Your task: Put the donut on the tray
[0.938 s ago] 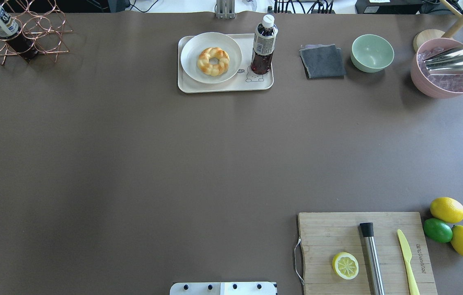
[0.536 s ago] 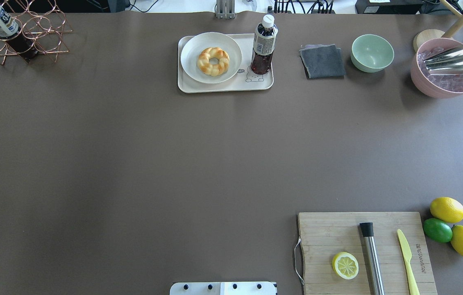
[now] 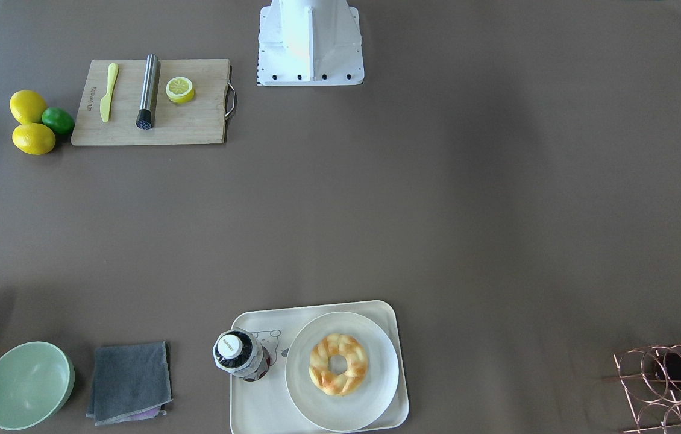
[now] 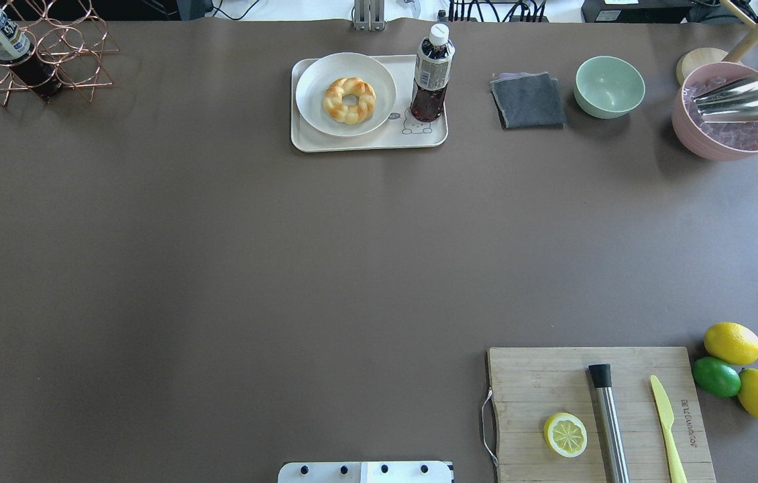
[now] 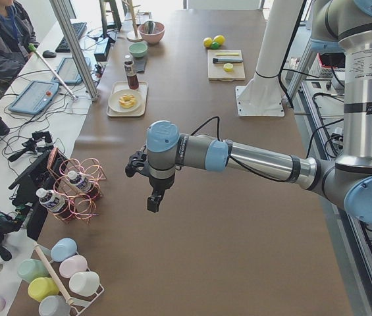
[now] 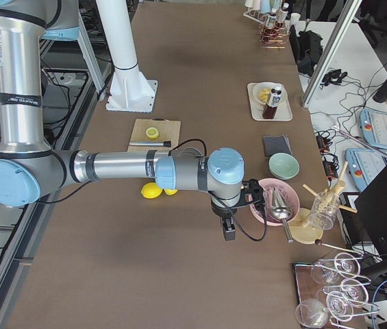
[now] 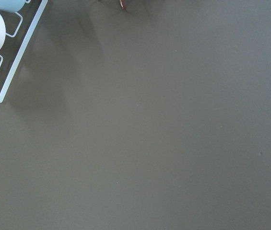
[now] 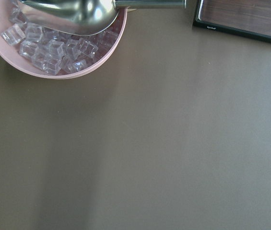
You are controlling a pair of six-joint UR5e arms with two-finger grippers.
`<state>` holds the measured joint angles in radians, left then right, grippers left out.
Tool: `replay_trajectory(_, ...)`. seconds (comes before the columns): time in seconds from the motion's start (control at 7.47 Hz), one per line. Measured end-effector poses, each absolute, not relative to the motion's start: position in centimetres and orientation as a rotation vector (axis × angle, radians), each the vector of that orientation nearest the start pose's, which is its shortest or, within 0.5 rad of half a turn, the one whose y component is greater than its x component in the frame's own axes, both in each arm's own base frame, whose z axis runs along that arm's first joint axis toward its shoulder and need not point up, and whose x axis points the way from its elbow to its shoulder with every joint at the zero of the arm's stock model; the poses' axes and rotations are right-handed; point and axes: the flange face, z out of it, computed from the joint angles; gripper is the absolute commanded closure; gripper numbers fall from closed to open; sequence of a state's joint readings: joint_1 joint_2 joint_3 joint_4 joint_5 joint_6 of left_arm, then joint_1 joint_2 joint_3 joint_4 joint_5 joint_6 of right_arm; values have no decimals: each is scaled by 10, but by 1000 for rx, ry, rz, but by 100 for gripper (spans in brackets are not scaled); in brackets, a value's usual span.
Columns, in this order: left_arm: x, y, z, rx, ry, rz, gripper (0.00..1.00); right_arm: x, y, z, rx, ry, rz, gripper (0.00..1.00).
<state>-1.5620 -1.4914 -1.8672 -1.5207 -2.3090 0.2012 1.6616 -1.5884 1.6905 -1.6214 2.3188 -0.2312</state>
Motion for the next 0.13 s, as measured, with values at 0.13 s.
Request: replay_trajectory(0.13,-63,-460,555,237,720,262,2,110,-477,614,171,-730,-153,0)
